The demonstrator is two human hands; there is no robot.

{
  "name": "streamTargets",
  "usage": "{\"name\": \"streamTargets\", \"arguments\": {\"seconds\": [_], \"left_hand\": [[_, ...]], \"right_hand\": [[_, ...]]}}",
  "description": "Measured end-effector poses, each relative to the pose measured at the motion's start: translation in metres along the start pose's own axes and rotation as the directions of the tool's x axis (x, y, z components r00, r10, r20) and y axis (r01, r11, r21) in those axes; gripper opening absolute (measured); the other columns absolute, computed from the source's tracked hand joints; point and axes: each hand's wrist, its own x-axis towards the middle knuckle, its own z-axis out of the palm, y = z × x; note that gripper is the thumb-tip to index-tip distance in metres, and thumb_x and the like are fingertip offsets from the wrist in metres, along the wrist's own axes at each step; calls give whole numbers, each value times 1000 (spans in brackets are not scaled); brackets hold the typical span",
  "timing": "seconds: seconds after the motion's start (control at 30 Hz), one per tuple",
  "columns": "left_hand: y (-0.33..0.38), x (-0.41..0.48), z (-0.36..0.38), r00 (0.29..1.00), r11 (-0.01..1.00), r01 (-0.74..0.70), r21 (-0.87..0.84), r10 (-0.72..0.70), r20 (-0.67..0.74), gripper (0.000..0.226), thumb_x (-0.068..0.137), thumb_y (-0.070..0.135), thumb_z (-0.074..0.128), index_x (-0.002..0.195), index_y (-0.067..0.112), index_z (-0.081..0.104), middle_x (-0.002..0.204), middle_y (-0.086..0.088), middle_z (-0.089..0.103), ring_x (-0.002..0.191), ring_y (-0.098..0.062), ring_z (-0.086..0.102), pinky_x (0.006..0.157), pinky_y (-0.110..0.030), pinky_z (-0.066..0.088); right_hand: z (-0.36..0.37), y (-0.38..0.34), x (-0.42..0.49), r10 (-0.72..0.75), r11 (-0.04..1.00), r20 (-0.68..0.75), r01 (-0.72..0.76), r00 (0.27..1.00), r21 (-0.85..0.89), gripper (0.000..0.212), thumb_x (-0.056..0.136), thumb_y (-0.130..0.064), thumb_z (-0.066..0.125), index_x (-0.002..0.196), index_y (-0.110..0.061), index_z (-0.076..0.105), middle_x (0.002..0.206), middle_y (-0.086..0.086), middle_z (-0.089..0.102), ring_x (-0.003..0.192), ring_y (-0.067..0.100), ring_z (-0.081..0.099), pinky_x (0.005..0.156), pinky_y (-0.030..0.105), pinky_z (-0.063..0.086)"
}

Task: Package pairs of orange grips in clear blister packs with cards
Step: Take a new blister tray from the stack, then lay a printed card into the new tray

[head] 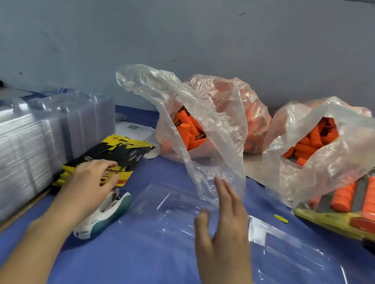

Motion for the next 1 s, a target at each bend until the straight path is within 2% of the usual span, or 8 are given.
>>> {"name": "streamTargets", "arguments": {"seconds": [0.07,0.13,0.27,0.37,0.47,0.7,0.87,1.0], "left_hand": [[-2,1,4,991,997,-2,76,-8,134,44,93,41,63,134,24,59,136,0,58,127,-24,49,106,-41,40],[-3,1,9,985,990,0,142,-24,171,40,93,46,60,130,32,60,132,5,61,122,-20,54,97,-38,46],[-2,3,8,994,985,30,172,-48,100,30,95,50,54,123,40,61,121,5,68,109,-24,61,83,-39,53],[-2,2,12,991,977,0,215,-29,130,45,90,57,58,131,39,57,132,6,59,119,-22,54,92,-40,48],[-1,1,17,999,973,-6,230,-5,47,33,95,50,55,122,35,65,123,3,64,113,-26,56,89,-39,47],[-2,-4,19,979,956,49,289,12,-203,31,103,34,46,96,13,67,84,-16,71,79,-41,64,61,-41,46],[-13,-1,16,975,998,64,17,-59,-215,21,98,32,57,93,16,69,83,-5,70,79,-30,62,65,-38,46],[-17,10,18,971,931,177,-318,-218,-97,8,91,25,68,86,18,69,85,7,69,81,-15,61,72,-31,43]], "right_hand": [[40,18,-9,-34,977,320,98,947,-187,56,101,-39,39,154,-35,21,163,-6,10,149,17,9,122,37,10],[37,35,6,-52,924,363,183,930,-337,54,103,-44,30,154,-37,15,164,-4,3,150,18,1,122,38,-1],[38,44,0,-57,898,535,277,843,-341,46,104,-43,27,149,-36,30,150,-10,38,133,20,39,118,36,13],[23,48,4,-73,922,522,257,850,-289,41,103,-46,26,143,-41,36,132,-17,50,117,15,50,104,28,27],[14,50,6,-48,946,528,208,848,-248,36,102,-47,28,135,-44,43,124,-23,55,113,7,51,83,20,28],[12,47,22,-61,985,427,122,902,-118,31,102,-44,34,127,-47,50,122,-26,56,114,3,51,96,27,41],[23,40,31,-104,992,364,121,926,-26,29,101,-39,38,126,-46,53,122,-28,57,114,0,49,94,25,42],[39,23,37,-179,984,358,164,917,71,32,101,-36,41,130,-42,52,124,-24,55,114,4,49,95,24,37]]}}
